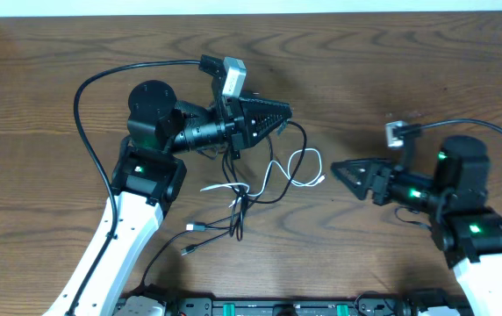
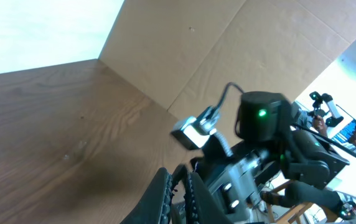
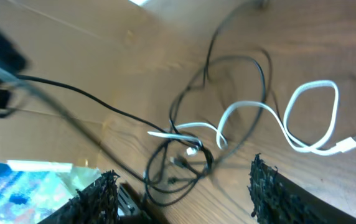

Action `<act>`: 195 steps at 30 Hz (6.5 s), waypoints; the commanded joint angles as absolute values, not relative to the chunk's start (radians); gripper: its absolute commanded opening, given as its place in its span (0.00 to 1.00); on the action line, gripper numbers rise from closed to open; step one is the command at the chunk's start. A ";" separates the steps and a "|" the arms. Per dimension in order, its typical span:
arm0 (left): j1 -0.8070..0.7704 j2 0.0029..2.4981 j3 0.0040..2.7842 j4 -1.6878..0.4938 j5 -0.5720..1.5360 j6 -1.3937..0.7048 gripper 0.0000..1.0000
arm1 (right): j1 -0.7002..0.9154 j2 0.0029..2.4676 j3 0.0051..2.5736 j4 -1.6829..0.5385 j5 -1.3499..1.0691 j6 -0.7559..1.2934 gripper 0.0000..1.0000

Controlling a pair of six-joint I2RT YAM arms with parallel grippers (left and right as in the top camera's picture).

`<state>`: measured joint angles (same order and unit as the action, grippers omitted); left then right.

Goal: Untangle cables

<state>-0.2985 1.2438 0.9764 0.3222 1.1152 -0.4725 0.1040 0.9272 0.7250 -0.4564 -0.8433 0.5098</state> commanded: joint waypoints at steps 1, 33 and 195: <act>-0.300 1.240 0.989 0.332 1.108 -0.477 0.07 | 0.168 0.992 0.718 -0.464 -0.771 0.444 0.64; -0.298 1.240 0.989 0.541 1.027 -0.992 0.08 | 0.546 1.468 0.718 0.019 -0.833 0.004 0.82; -0.306 1.242 0.986 -0.536 0.509 -0.360 0.98 | 0.057 0.866 1.274 -0.182 -0.303 0.277 0.01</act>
